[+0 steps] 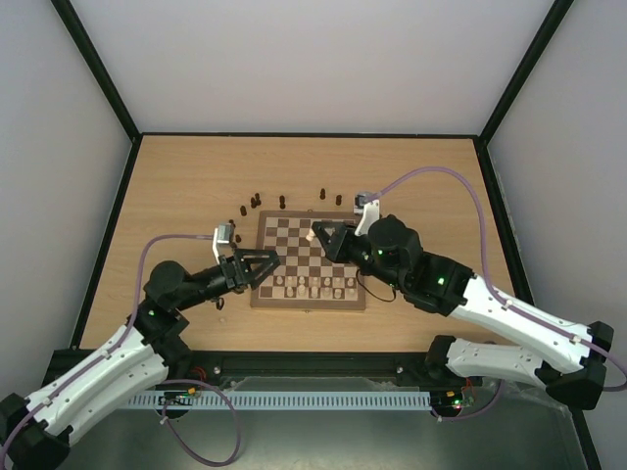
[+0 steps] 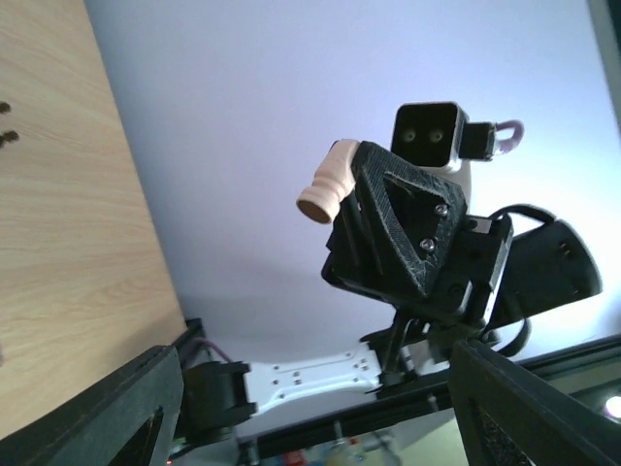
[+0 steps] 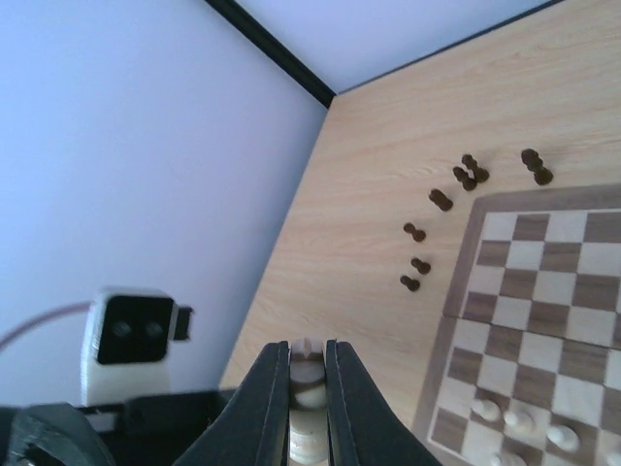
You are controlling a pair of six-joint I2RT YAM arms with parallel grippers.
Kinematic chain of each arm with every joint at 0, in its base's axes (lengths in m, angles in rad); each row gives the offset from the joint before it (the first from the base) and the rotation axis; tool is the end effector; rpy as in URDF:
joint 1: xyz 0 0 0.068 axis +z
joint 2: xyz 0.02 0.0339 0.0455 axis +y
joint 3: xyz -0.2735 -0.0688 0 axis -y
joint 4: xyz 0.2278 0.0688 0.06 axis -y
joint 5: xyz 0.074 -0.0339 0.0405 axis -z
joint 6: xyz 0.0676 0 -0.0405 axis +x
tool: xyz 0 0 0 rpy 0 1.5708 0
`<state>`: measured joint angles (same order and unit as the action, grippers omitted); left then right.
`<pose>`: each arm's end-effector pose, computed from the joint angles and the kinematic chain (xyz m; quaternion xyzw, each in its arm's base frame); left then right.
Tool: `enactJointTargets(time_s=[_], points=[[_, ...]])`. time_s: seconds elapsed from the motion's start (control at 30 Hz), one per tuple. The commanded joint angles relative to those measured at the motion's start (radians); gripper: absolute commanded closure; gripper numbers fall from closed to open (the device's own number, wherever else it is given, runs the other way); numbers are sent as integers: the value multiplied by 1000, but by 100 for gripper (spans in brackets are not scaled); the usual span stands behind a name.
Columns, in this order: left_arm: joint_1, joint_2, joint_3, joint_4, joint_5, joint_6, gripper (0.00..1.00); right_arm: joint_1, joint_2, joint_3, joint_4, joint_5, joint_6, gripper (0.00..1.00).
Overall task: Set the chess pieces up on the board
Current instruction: Place the chess piece on the chessboard.
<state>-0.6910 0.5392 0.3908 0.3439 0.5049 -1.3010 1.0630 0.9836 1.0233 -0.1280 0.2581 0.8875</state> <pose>0.0948 -0.1209 0.3055 -0.0005 0.6442 -0.7142 0.2737 0.1281 0.1948 0.3979 0.0225 0.7363 0.5011 0.4542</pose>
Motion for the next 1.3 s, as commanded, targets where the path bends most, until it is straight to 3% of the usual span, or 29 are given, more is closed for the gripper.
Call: enactJointTargets(time_s=[0.0,0.33,0.77,1.27], points=[[-11,9,-86,401,-48,-271,23,-17,-13,-68,258,3,55,97],[-19,14,-198,586,-212,-410,29,-17,43,-117,412,-86,145,97],[-41,69,-175,631,-234,-390,32,-18,125,-145,574,-238,200,97],[-45,86,-171,621,-251,-368,55,-17,152,-177,623,-270,237,97]])
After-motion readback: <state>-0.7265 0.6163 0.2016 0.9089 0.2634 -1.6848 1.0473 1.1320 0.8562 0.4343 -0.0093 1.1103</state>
